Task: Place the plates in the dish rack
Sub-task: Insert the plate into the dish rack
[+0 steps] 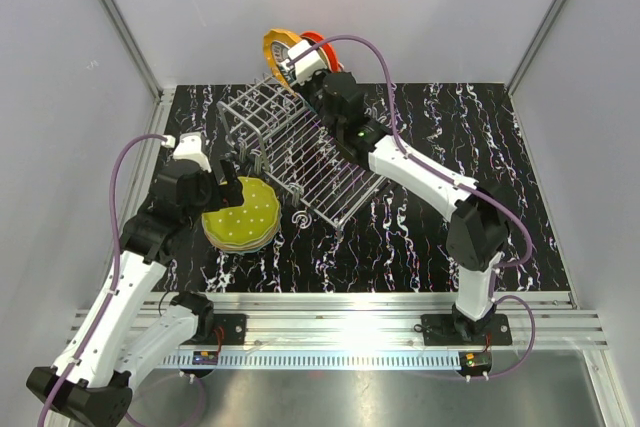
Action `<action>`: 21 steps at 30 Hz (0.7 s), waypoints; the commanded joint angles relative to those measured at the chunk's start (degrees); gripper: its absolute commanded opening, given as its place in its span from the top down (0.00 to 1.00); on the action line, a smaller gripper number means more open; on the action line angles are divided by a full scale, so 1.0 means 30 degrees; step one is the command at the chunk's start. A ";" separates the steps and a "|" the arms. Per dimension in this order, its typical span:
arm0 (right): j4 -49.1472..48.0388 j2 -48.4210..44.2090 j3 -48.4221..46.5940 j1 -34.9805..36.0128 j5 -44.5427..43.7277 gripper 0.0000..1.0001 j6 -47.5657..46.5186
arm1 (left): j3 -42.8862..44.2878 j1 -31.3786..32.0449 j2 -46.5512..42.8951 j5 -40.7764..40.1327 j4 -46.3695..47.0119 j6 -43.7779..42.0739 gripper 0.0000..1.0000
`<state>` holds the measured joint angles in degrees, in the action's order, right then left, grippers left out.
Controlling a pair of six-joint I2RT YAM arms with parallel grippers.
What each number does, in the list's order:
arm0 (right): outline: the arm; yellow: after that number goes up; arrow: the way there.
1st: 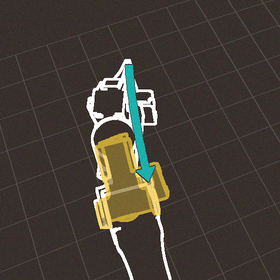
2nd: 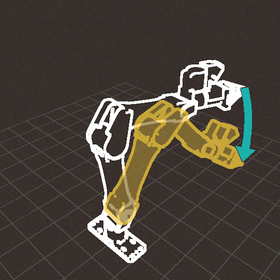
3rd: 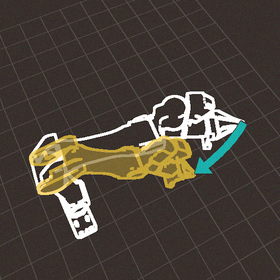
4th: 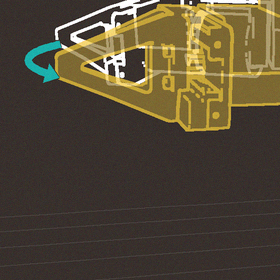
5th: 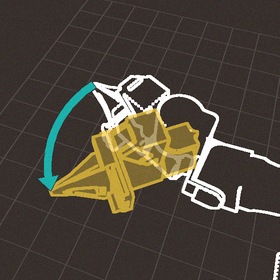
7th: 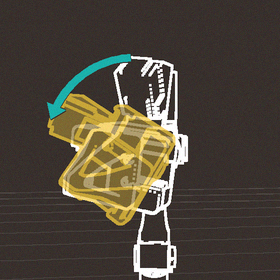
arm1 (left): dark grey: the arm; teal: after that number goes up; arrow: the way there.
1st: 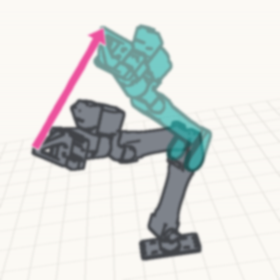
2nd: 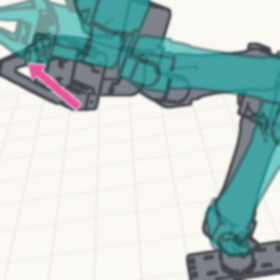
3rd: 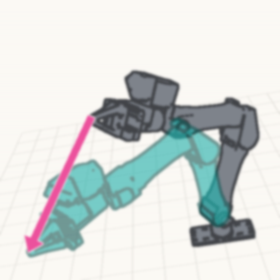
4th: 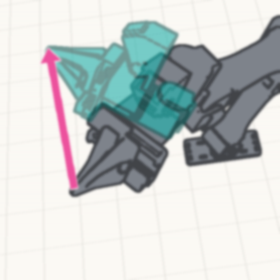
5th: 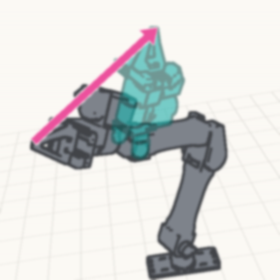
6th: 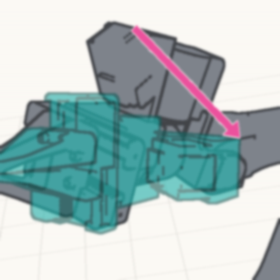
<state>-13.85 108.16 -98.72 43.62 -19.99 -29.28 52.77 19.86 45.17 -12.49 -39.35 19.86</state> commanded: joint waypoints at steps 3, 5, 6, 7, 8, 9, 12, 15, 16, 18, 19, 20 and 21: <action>-0.1713 0.0158 -0.1401 -0.0183 0.0276 0.86 0.0267 | -0.0013 0.0148 0.0032 -0.0465 0.0755 -0.0203 0.01; -0.1596 0.0304 -0.1547 -0.0183 0.0276 0.82 0.0267 | 0.0016 0.0149 0.0032 -0.0465 0.0725 -0.0203 0.01; -0.1537 0.0333 -0.1635 -0.0183 0.0305 0.81 0.0267 | -0.0013 0.0149 0.0032 -0.0465 0.0725 -0.0232 0.01; -0.1508 0.0450 -0.1664 -0.0183 0.0363 0.77 0.0267 | 0.0016 0.0178 0.0061 -0.0465 0.0754 -0.0261 0.01; -0.1450 0.0509 -0.1810 -0.0183 0.0335 0.76 0.0238 | 0.0016 0.0178 0.0061 -0.0465 0.0726 -0.0233 0.01; -0.1420 0.0567 -0.1869 -0.0212 0.0364 0.76 0.0238 | 0.0016 0.0178 0.0061 -0.0465 0.0754 -0.0232 0.01; -0.1245 0.0743 -0.2162 -0.0212 0.0422 0.68 0.0267 | 0.0016 0.0178 0.0149 -0.0465 0.0725 -0.0261 0.01; -0.1185 0.0919 -0.2338 -0.0212 0.0481 0.66 0.0267 | 0.0045 0.0207 0.0120 -0.0494 0.0696 -0.0261 0.01; -0.1185 0.0978 -0.2368 -0.0241 0.0510 0.66 0.0267 | 0.0046 0.0236 0.0149 -0.0494 0.0725 -0.0233 0.01; -0.1098 0.1037 -0.2514 -0.0271 0.0540 0.62 0.0325 | 0.0075 0.0236 0.0149 -0.0524 0.0696 -0.0262 0.01; -0.1010 0.1124 -0.2659 -0.0242 0.0598 0.62 0.0355 | 0.0046 0.0265 0.0178 -0.0553 0.0696 -0.0262 0.01; -0.0952 0.1183 -0.2690 -0.0242 0.0598 0.62 0.0355 | 0.0075 0.0266 0.0150 -0.0553 0.0696 -0.0233 0.01; -0.0922 0.1183 -0.2748 -0.0242 0.0598 0.62 0.0384 | 0.0046 0.0295 0.0149 -0.0553 0.0725 -0.0261 0.01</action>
<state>-13.89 111.11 -103.77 43.46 -19.00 -28.64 52.77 20.36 45.54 -12.62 -39.35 19.75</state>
